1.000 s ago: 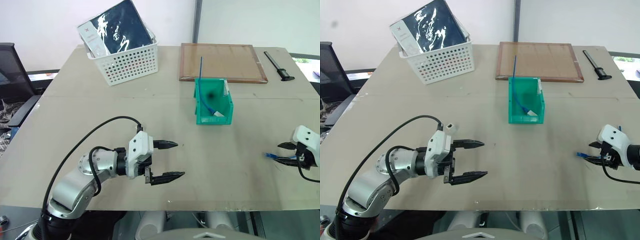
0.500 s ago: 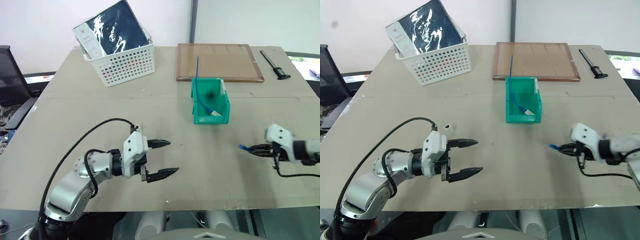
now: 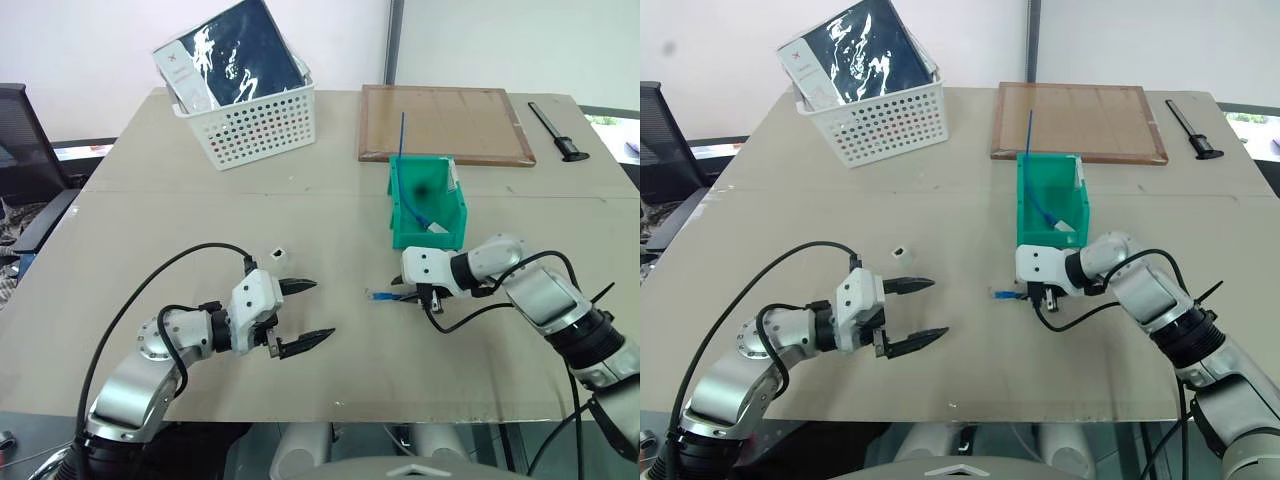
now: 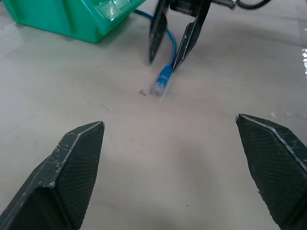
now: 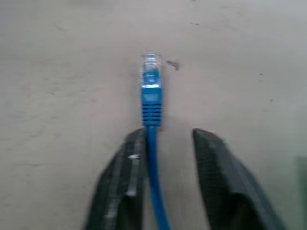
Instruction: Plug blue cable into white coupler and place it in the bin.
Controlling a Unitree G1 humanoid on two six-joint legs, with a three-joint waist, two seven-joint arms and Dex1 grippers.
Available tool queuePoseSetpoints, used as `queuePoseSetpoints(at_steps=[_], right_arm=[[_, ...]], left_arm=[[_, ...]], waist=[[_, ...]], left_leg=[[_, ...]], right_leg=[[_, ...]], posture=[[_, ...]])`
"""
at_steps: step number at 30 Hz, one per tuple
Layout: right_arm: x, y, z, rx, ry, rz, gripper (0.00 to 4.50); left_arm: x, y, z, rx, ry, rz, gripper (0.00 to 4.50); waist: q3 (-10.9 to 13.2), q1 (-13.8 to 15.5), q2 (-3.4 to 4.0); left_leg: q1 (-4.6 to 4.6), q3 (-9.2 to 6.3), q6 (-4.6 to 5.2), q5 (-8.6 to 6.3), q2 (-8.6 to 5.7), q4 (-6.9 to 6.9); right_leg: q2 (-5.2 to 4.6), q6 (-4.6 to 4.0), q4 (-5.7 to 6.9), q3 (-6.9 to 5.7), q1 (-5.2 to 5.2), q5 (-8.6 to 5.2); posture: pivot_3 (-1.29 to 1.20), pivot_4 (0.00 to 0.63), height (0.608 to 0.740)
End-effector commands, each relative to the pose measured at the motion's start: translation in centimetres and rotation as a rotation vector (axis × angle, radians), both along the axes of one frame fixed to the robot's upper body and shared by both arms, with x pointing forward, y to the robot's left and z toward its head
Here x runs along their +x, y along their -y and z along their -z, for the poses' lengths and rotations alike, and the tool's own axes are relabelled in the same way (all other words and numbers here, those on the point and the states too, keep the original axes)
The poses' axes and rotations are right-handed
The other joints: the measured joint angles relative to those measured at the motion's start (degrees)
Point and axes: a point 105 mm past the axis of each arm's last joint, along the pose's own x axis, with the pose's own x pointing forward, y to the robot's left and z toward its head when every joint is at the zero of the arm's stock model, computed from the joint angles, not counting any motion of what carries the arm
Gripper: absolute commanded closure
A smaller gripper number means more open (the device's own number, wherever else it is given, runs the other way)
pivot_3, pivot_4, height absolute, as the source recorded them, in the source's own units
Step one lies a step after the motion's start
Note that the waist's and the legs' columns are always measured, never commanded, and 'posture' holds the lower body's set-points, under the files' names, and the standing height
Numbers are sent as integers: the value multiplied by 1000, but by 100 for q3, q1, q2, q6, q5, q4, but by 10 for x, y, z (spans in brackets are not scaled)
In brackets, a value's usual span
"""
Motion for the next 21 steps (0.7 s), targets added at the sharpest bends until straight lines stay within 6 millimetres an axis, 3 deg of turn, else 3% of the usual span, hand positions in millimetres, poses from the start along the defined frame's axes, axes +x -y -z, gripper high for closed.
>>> queuePoseSetpoints(at_steps=[1, 3, 4, 5, 11, 16, 21], right_arm=[[-6, 10, -15, 105, -10, 33, 1580], [-13, 15, -33, 238, 1, 65, 486], [-16, 18, -38, 276, 2, 77, 127], [-24, 23, -43, 332, -5, 91, 46], [-69, 60, -44, 454, 67, 199, 46], [-89, 83, -40, 462, 120, 338, 46], [-101, 93, -36, 444, 146, 424, 46]], left_arm=[[3, 8, 4, 29, 35, 40, 0], [8, 12, 8, 30, 20, 50, 0], [10, 14, 9, 30, 15, 51, 0], [14, 17, 11, 33, 18, 60, 0], [36, 33, 17, 43, 23, 101, 0], [47, 45, 19, 58, 45, 150, 0], [55, 58, 23, 71, 56, 200, 0]], waist=[[0, 35, 0], [3, 56, 4], [4, 62, 5], [4, 49, 5], [1, 119, 4], [1, 33, 5], [-1, 32, 4]], left_leg=[[-1, 0, 0, 0, 0, 0], [-5, -1, 0, 0, 0, 0], [-8, -3, 0, 0, -2, 0], [-8, -8, 0, 0, -1, 0], [-12, -5, 1, 0, -5, 1], [2, 22, 1, 0, 0, 4], [11, 23, 1, 0, 4, 5]], right_leg=[[0, 0, 0, -4, 1, 0], [0, 1, 0, -5, -1, 1], [0, 1, 0, -6, -1, 1], [0, 2, 0, -5, -2, 2], [3, 3, 2, -14, 1, 1], [5, 6, 8, 8, 2, 2], [13, 7, 8, 4, 12, 0]], posture=[[0, 150, 738], [0, 150, 738], [0, 150, 738], [0, 150, 738], [0, 150, 738], [0, 150, 738], [0, 150, 738]])
